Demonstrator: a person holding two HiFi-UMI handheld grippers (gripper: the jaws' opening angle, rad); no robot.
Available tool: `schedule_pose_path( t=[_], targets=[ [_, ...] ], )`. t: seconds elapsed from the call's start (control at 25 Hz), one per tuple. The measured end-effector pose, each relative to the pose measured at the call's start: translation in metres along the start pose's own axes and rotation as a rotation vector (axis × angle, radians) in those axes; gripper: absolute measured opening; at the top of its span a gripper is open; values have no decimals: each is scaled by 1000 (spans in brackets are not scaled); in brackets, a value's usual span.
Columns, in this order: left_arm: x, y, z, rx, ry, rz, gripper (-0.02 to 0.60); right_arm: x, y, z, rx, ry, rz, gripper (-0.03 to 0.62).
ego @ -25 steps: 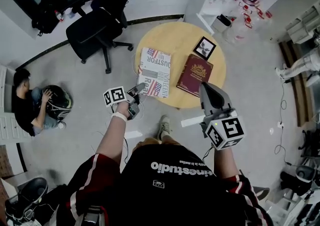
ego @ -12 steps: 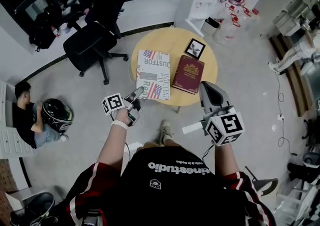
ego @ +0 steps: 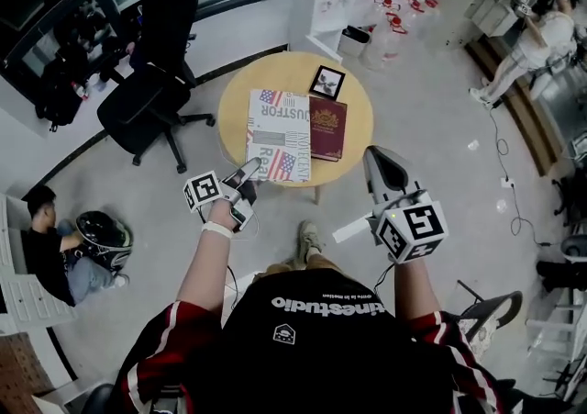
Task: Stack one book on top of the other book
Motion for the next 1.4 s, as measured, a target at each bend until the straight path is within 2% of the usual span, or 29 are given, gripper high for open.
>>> schedule_pose_path(
  t=[0.24,0.48,0.88,1.4],
  targets=[
    [16,39,-19,-69,18,-20,167,25,-28,3,16,0,-62,26],
    [19,81,-26,-105,20,-5,167,56,-35,2,17,2,-92,26],
    [8,140,-35,-146,22,38,167,115,-40,-16,-5,33,-131,26],
    [-22,185,-37,-191,13,96,167,159,-35,-37,-38,88,-160,26]
  ],
)
Point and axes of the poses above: the fingertips, and each gripper's own axes: y forward along the fingers, x to its right, z out of its top, the point moved 4 cm from there along -y, backward along the fingers, and after that the axes turned 8 degrees about z, right-handed, at the moved point
